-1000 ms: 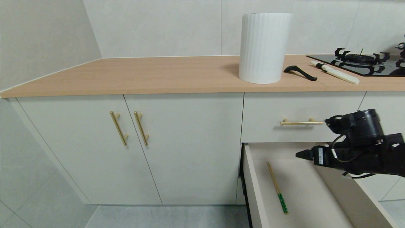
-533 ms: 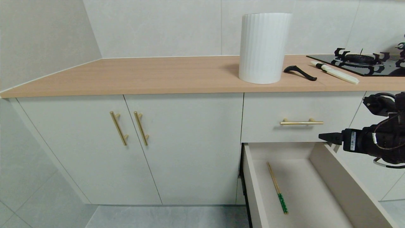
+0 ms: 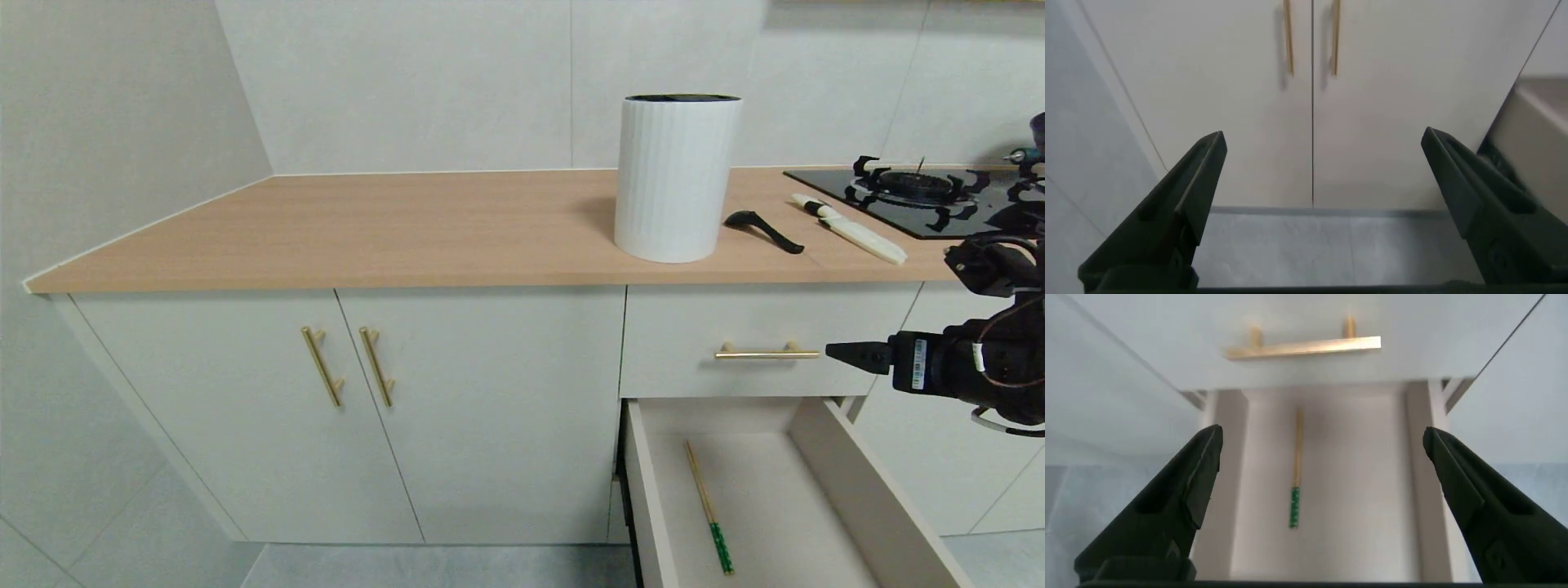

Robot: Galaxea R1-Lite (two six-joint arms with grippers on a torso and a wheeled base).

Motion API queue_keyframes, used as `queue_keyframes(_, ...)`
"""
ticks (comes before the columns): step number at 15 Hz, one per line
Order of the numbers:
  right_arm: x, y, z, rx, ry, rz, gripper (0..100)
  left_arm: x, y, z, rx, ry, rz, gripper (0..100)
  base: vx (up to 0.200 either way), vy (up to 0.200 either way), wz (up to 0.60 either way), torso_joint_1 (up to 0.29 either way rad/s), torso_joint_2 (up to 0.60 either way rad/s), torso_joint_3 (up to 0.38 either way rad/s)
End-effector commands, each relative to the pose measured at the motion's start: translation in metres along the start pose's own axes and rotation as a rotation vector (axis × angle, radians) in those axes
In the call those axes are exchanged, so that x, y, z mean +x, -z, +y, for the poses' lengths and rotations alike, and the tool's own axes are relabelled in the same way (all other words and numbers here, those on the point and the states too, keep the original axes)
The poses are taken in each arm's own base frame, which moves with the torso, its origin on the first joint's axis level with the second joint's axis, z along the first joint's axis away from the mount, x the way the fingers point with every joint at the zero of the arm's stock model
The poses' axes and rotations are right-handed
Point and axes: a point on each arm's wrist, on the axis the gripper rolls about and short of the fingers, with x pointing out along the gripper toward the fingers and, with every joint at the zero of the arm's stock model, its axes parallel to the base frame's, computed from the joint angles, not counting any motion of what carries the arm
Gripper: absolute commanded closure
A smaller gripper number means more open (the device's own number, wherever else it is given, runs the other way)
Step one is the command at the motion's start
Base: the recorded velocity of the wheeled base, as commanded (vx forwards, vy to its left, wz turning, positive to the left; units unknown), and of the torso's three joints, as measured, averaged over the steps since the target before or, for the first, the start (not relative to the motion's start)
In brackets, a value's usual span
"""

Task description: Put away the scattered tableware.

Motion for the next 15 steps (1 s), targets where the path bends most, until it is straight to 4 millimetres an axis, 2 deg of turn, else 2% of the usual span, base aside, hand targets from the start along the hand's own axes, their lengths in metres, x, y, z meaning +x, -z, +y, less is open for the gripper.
queue_keyframes(1,0.001,0.002,0.000,0.000,0.000,0.007,0,0.000,0.000,0.000,0.000,-0.001,0.002,0,0.000,0.000,0.00,0.159,-0.48,-0.305)
queue_keyframes(11,0.005,0.006,0.002,-0.009,-0.007,0.029,0,0.000,0.000,0.000,0.000,-0.001,0.002,0,0.000,0.000,0.00,0.186,-0.47,-0.293)
queue_keyframes(13,0.006,0.012,0.005,-0.057,-0.021,0.044,0,0.000,0.000,0.000,0.000,-0.001,0.002,0,0.000,0.000,0.00,0.217,-0.50,-0.293)
queue_keyframes(15,0.007,0.012,0.006,-0.058,-0.027,0.047,0,0.000,0.000,0.000,0.000,-0.001,0.002,0,0.000,0.000,0.00,0.107,-0.25,-0.132)
